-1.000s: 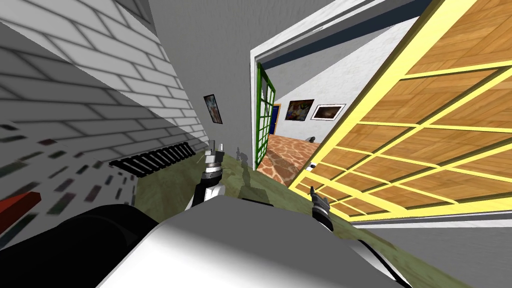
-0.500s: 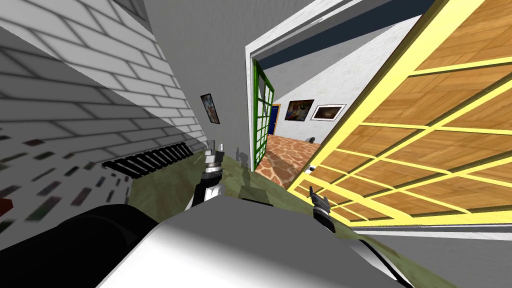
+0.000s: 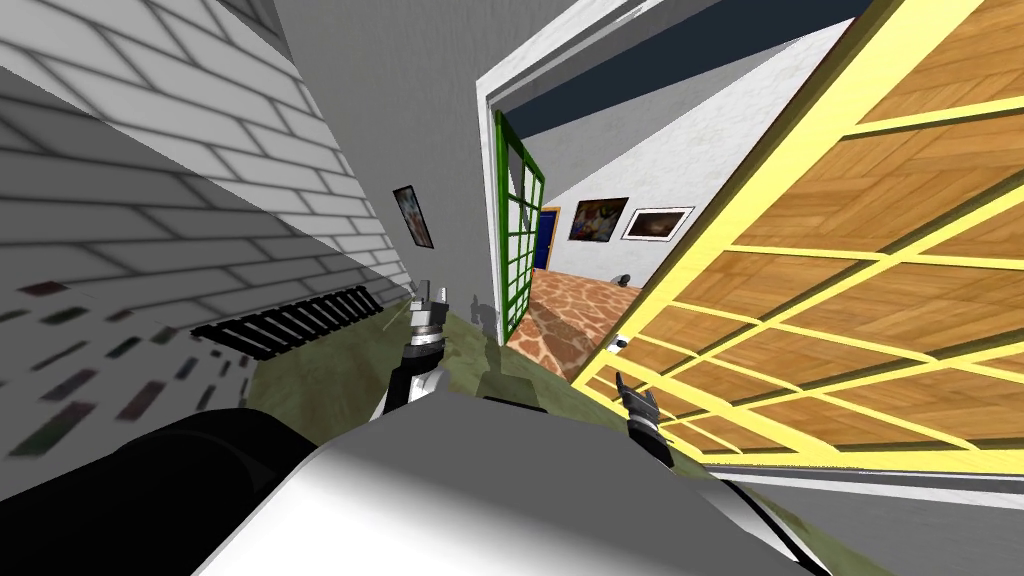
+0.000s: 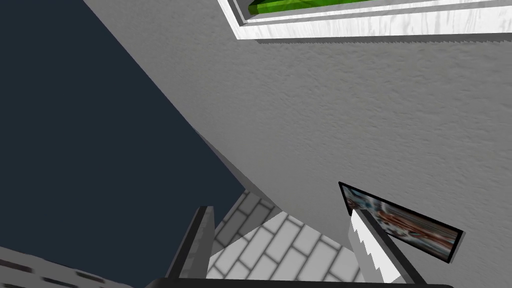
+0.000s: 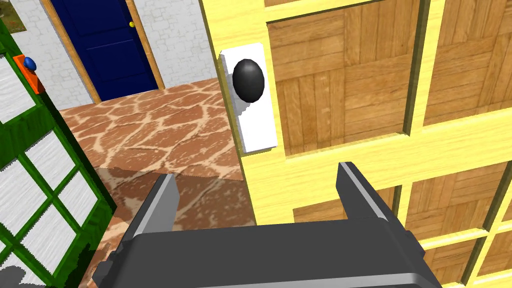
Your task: Push the door open
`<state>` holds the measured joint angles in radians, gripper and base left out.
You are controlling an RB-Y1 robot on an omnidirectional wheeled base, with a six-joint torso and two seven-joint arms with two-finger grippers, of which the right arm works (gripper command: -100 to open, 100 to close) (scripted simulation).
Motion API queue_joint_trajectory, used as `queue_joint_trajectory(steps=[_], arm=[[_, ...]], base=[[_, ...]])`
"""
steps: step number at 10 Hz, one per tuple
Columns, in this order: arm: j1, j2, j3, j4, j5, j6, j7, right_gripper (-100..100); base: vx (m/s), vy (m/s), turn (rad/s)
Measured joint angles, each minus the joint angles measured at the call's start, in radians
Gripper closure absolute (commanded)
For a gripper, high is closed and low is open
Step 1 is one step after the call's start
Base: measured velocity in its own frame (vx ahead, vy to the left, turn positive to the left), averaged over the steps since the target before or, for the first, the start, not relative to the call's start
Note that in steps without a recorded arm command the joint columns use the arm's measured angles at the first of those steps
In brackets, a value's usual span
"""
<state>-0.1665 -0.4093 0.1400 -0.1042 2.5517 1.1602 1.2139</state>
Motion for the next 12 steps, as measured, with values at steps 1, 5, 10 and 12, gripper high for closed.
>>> queue_joint_trajectory(steps=[1, 5, 10, 12], arm=[[0.0, -0.003, 0.001, 0.002, 0.017, 0.005, 0.011, -100], [-0.003, -0.011, 0.006, 0.028, 0.082, 0.036, 0.045, -100], [-0.016, -0.011, 0.003, 0.032, 0.068, 0.024, 0.051, -100], [-0.018, -0.011, 0.001, 0.029, 0.061, 0.016, 0.055, -100]], base=[[0.144, -0.126, 0.0], [0.091, -0.086, 0.016], [0.174, -0.091, 0.041], [0.152, -0.085, 0.046]])
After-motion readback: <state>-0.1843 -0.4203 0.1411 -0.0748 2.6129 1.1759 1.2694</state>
